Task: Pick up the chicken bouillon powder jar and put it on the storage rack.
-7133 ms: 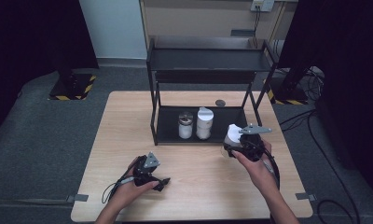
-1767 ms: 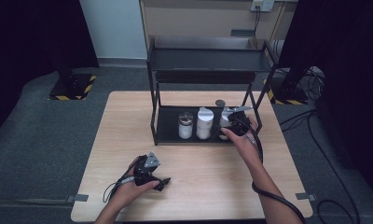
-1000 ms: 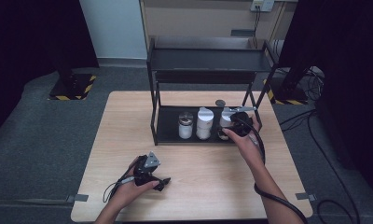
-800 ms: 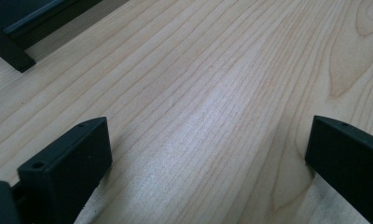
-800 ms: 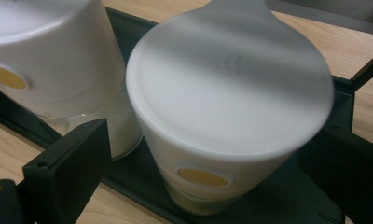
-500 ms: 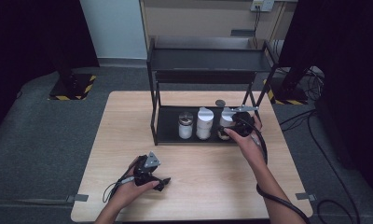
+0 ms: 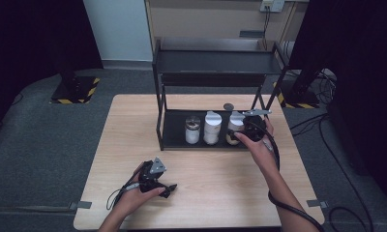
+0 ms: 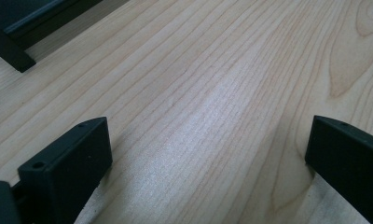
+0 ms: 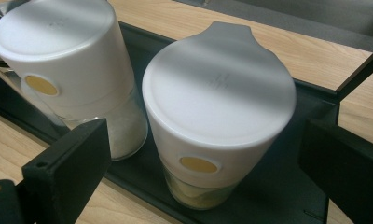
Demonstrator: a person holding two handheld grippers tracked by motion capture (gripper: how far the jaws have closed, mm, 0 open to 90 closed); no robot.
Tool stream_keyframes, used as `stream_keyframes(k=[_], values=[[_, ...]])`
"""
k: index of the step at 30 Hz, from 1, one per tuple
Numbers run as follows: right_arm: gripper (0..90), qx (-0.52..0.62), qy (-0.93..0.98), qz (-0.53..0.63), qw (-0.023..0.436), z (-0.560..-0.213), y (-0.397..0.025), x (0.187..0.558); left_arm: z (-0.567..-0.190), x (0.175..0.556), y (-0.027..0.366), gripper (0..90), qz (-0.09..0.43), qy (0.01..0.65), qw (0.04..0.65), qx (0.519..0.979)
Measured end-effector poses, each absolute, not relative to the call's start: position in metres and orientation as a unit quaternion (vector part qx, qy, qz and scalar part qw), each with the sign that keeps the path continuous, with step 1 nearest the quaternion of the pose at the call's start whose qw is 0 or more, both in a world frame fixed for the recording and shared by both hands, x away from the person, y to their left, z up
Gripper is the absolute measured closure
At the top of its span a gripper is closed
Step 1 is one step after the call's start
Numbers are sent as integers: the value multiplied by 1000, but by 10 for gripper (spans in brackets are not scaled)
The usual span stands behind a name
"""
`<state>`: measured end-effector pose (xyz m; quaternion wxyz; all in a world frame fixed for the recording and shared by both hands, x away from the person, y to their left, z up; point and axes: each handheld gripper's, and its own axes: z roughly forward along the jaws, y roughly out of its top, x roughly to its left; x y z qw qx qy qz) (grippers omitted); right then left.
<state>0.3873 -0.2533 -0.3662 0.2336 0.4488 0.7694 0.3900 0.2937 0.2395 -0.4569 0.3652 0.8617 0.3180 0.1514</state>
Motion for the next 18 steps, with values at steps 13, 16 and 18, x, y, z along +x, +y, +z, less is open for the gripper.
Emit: stream_keyframes(k=[13,16,18], values=[[33,442,765,401,242,-363,-258,381,-457,294,240,0,152,318,365,862],[33,441,764,403,243,-362,-258,380,-457,294,240,0,152,318,365,862],[33,438,765,404,244,-361,-259,379,-457,294,240,0,152,318,365,862]])
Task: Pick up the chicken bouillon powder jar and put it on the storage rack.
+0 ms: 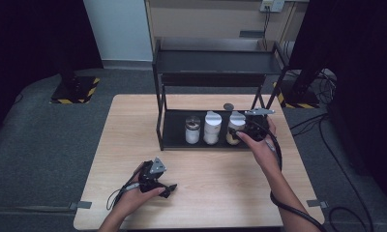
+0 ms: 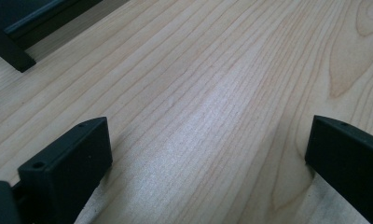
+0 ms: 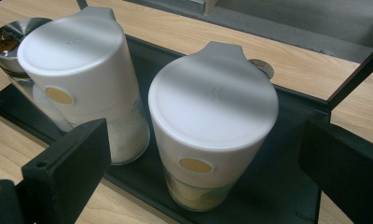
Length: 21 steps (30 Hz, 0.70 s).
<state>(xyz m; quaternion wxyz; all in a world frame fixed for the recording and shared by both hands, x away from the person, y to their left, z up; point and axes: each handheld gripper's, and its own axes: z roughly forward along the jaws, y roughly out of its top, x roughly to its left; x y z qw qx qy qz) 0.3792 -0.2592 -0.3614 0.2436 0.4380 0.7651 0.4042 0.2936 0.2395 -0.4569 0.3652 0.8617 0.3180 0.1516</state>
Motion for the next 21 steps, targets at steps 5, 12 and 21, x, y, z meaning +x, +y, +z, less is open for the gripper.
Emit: stream_keyframes(k=[5,12,21], values=[[32,438,765,405,244,-362,-260,378,-457,294,240,0,152,318,365,862],[33,435,765,407,245,-362,-260,377,-457,294,240,0,152,318,365,862],[33,429,765,411,250,-357,-260,373,-457,294,240,0,152,318,365,862]])
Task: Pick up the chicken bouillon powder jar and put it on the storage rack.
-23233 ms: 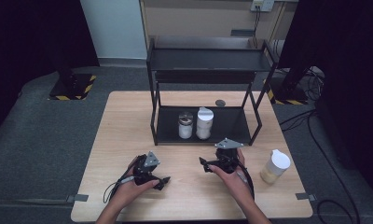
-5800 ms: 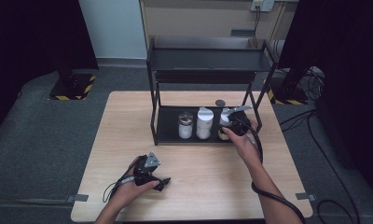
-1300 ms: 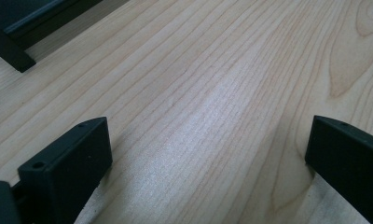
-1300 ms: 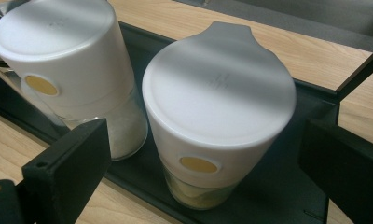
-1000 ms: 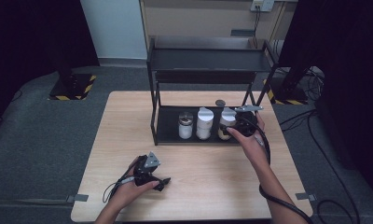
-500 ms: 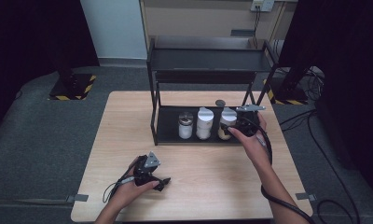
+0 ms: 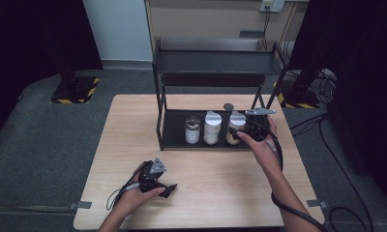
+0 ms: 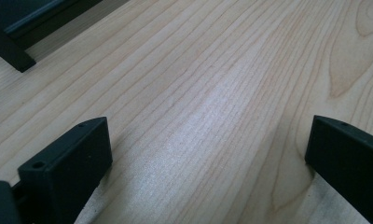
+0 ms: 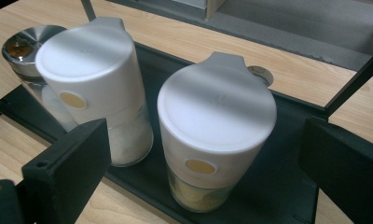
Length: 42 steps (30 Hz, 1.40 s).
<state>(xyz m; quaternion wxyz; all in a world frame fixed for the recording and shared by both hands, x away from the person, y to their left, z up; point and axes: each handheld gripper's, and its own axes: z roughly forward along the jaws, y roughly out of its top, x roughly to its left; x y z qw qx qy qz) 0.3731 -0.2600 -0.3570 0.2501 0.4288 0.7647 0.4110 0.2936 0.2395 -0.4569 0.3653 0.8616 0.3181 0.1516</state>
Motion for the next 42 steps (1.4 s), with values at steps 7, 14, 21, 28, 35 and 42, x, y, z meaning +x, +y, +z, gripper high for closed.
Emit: stream_keyframes(k=[7,14,21,28,35,42], values=[[32,424,763,420,250,-352,-262,369,-457,294,240,0,152,318,365,862],[33,417,762,426,254,-348,-264,363,-457,294,239,0,152,318,365,862],[32,411,761,432,256,-345,-265,355,-457,294,239,0,152,318,365,862],[32,403,760,441,258,-341,-270,347,-457,294,240,0,152,318,365,862],[31,387,762,450,260,-337,-272,335,-457,294,240,0,152,318,365,862],[30,362,770,459,256,-335,-269,323,-457,294,239,0,152,318,365,862]])
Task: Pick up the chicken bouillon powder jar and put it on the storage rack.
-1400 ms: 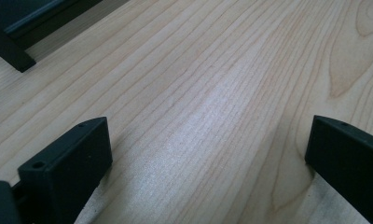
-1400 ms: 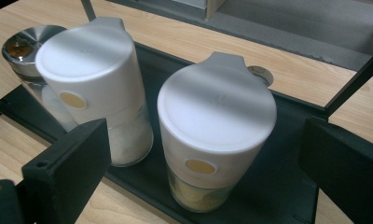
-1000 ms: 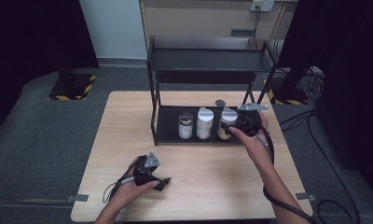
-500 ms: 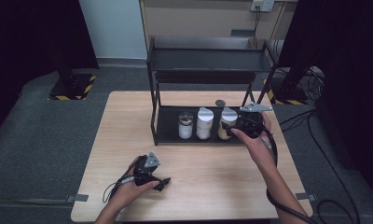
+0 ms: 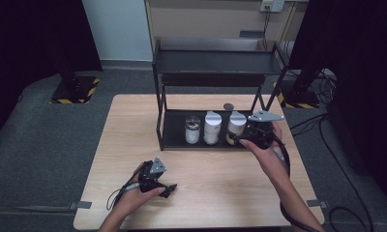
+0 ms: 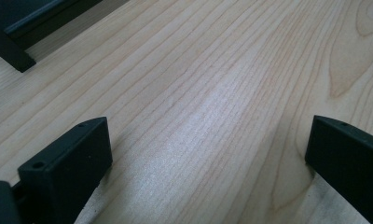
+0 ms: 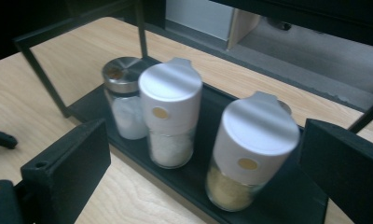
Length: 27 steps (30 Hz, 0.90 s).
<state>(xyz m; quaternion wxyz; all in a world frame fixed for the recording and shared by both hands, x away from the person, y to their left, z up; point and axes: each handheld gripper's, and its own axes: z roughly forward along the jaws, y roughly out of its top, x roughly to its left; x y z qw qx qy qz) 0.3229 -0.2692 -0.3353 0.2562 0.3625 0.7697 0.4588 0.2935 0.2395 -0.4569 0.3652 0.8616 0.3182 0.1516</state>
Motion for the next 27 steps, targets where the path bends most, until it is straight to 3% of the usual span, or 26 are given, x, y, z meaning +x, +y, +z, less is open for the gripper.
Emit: stream_keyframes(k=[27], values=[[30,311,808,448,223,-354,-255,301,-457,294,240,0,152,318,365,862]])
